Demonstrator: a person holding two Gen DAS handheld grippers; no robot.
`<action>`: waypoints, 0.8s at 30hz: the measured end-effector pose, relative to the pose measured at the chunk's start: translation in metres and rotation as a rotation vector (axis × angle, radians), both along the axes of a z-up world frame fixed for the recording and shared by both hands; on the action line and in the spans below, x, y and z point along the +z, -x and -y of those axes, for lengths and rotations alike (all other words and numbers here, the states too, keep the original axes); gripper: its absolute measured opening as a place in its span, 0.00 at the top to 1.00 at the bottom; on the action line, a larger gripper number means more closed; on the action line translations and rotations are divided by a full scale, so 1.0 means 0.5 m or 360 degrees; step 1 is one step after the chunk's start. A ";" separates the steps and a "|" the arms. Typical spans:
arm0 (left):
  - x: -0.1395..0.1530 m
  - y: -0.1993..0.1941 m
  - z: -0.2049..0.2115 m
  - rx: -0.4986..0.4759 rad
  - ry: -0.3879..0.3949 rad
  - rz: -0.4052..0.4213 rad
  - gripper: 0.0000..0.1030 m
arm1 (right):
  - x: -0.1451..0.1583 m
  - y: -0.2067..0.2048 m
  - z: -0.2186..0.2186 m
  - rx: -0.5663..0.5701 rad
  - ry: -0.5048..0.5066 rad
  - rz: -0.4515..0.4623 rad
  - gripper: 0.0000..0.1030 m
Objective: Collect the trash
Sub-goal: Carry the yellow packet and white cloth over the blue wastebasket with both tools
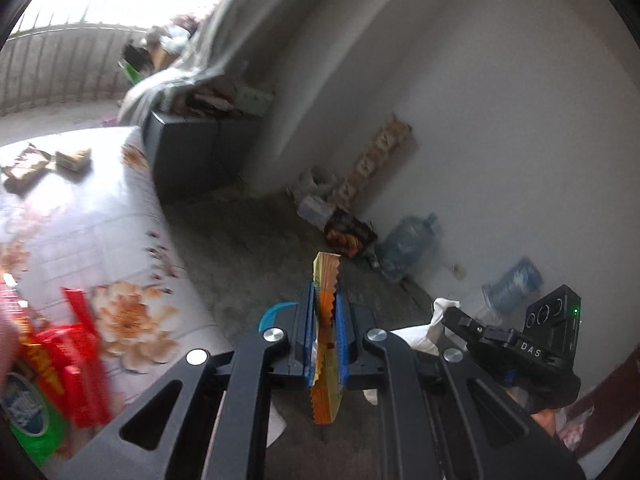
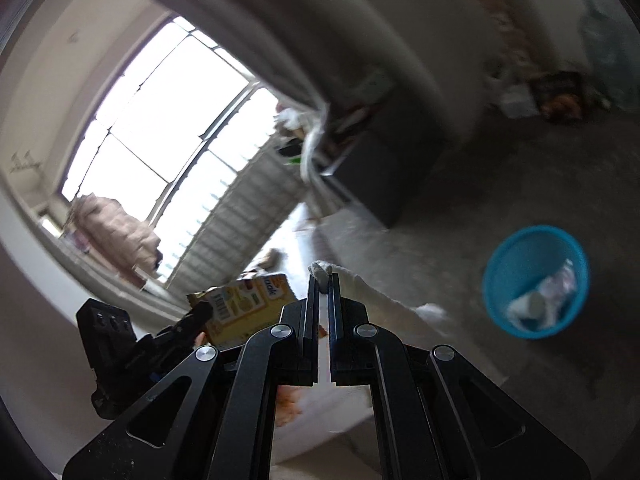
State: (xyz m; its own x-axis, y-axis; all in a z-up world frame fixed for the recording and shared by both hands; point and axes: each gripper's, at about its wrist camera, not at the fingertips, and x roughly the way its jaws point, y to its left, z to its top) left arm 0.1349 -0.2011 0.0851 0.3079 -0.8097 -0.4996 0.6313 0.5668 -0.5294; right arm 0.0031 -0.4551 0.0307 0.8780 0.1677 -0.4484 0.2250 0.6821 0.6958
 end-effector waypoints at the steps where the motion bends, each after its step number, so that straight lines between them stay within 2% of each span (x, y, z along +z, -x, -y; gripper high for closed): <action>1: -0.007 0.000 0.020 -0.0023 -0.0013 -0.0001 0.91 | -0.012 0.007 0.015 -0.0031 -0.0015 -0.0015 0.97; 6: -0.047 -0.003 0.117 -0.0108 -0.0095 -0.0025 0.91 | -0.075 0.029 0.078 -0.0165 -0.0089 -0.0093 0.97; 12: -0.104 -0.014 0.210 -0.0162 -0.0184 -0.0103 0.91 | -0.139 0.040 0.136 -0.0244 -0.0181 -0.0172 0.97; 24: -0.190 -0.034 0.385 -0.0258 -0.0358 -0.0192 0.91 | -0.203 0.050 0.222 -0.0362 -0.0262 -0.0213 0.97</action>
